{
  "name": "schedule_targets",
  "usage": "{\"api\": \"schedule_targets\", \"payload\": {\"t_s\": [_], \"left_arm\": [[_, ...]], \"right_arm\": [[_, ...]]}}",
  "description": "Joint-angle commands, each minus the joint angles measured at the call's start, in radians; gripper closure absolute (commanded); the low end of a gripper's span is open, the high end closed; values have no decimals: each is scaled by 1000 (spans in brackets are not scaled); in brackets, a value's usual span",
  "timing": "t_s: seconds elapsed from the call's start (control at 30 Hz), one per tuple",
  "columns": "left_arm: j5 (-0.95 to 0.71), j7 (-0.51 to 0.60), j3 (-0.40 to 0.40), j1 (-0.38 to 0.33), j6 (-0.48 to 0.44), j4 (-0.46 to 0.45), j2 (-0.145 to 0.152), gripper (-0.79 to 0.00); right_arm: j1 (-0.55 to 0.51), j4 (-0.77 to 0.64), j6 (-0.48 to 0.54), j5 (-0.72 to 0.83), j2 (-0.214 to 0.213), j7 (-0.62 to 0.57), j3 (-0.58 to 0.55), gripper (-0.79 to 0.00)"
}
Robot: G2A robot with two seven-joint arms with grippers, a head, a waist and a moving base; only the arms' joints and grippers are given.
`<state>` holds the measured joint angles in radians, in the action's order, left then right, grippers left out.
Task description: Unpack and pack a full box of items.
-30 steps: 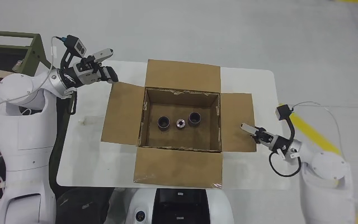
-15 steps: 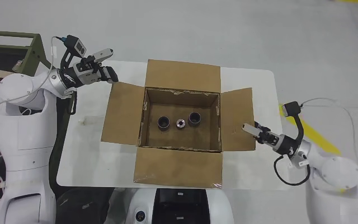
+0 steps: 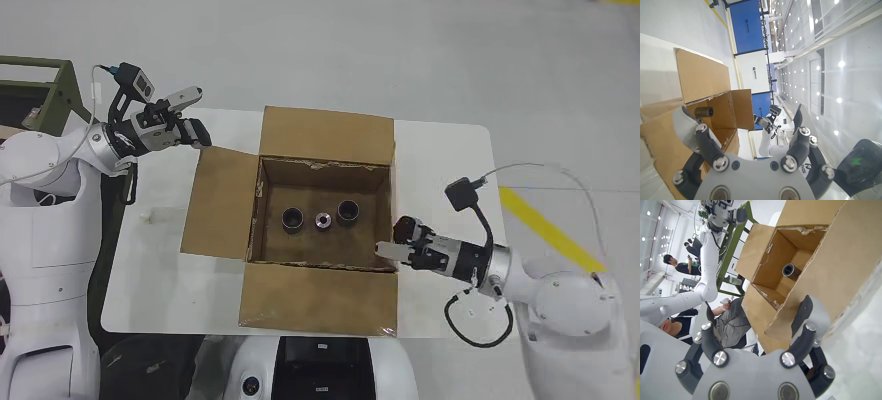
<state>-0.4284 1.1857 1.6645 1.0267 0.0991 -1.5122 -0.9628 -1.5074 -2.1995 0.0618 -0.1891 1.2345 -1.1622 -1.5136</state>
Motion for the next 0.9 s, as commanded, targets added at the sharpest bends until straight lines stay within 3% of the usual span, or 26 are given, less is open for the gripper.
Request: {"api": "schedule_targets", "payload": {"t_s": [0.0, 0.4, 0.87], "left_arm": [[0, 0, 0, 0, 0, 0, 0, -785], [0, 0, 0, 0, 0, 0, 0, -785], [0, 0, 0, 0, 0, 0, 0, -785]], "right_arm": [[18, 6, -13, -36, -1, 3, 47, -785], [123, 84, -93, -229, -5, 3, 275, -785], [142, 123, -140, -276, -14, 39, 330, -785]]}}
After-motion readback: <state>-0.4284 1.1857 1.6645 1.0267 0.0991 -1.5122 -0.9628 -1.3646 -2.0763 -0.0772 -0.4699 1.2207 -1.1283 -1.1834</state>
